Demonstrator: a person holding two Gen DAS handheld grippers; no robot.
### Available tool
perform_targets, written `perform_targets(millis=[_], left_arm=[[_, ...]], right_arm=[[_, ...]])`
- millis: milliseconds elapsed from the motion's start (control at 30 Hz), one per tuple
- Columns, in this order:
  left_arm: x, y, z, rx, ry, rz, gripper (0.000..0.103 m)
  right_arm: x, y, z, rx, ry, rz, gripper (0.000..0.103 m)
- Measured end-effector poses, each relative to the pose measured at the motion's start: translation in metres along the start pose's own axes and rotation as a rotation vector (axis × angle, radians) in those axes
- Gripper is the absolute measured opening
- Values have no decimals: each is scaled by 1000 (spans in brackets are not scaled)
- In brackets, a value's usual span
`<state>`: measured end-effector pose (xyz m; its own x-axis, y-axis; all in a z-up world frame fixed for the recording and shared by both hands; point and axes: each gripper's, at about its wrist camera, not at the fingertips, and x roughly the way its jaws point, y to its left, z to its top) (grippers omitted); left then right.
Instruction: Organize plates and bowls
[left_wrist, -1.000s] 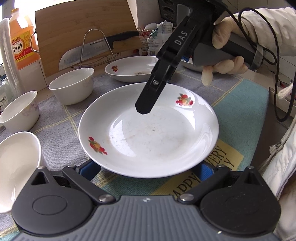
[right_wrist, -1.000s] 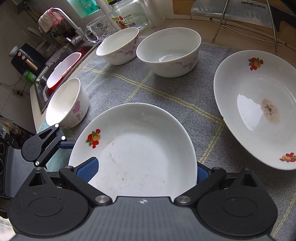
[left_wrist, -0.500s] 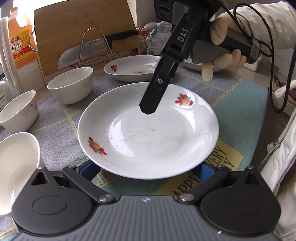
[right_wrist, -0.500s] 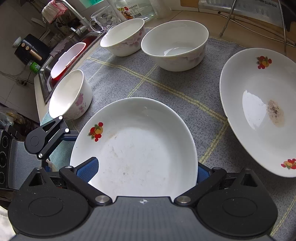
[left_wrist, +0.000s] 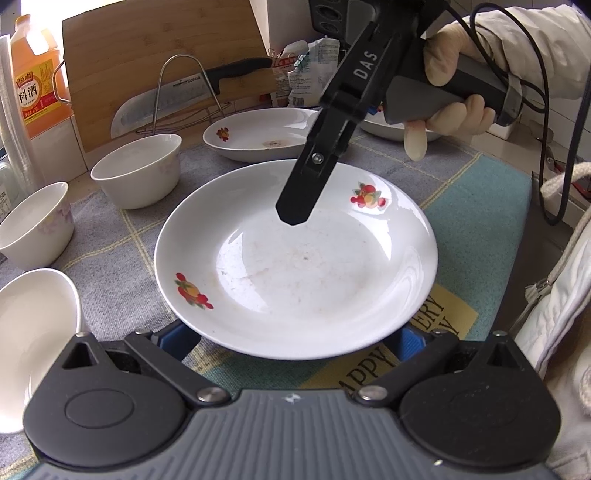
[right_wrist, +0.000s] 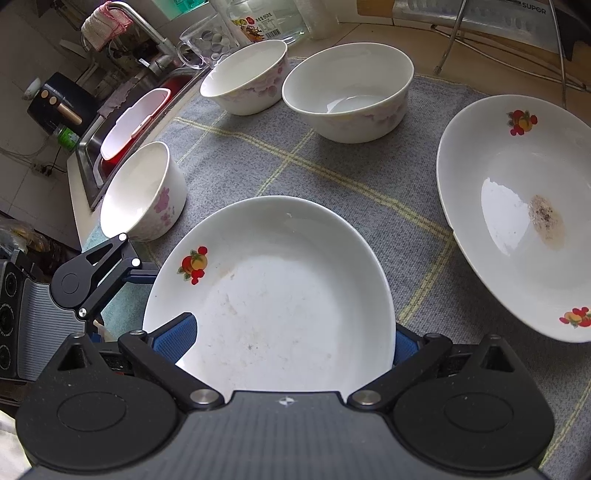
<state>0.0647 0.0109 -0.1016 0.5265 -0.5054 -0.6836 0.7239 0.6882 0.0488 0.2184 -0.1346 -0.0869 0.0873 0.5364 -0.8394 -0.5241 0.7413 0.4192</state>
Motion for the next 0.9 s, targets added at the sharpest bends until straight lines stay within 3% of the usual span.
perform_targets(millis=[900], left_arm=[[25,-44,56,99,-17,-95,102]], right_arm=[[-77,-35,-46,97,-113,-60,103]])
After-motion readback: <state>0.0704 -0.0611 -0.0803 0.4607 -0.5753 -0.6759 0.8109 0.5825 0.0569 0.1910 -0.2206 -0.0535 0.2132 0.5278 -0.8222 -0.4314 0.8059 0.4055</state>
